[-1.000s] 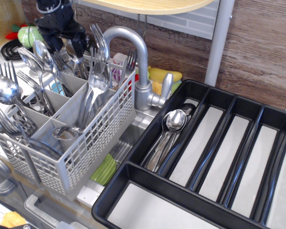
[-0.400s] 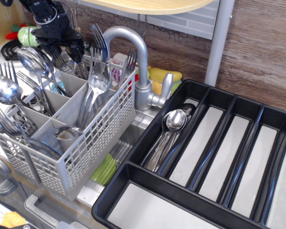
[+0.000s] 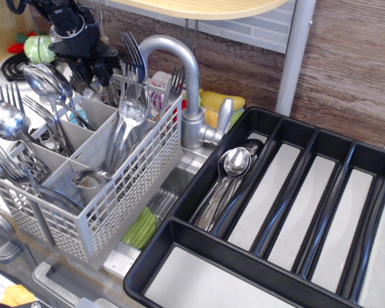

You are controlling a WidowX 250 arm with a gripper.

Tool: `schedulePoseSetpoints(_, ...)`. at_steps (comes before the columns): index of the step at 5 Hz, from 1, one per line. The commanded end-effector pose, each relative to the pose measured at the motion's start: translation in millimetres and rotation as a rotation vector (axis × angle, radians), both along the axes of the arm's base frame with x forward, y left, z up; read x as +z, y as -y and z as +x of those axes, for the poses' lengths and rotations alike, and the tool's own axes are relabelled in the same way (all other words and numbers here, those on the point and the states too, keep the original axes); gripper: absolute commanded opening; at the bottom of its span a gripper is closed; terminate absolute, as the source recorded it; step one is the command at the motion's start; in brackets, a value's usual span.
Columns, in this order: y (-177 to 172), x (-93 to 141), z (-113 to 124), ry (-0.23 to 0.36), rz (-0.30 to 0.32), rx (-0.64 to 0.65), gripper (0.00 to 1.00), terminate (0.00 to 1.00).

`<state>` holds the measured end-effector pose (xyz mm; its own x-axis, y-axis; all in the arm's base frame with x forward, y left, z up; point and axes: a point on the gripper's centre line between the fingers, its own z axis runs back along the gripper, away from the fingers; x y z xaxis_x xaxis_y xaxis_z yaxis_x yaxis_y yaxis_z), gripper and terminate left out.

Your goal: Put small spoon from basket to tray

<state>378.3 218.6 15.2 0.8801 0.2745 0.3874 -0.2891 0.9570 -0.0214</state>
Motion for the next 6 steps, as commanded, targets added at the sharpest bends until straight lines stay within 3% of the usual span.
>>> schedulePoseSetpoints(1, 1, 36, 10, 0.063, 0.039, -0.011, 0.00, 0.00)
schedulePoseSetpoints(2, 7, 49, 1, 0.053, 0.047, 0.014, 0.00, 0.00)
schedulePoseSetpoints(5, 21, 106, -26, 0.018, 0.148, 0.068, 0.00, 0.00)
schedulePoseSetpoints(6, 42, 135, -29, 0.113, 0.098, 0.082, 0.00, 0.00)
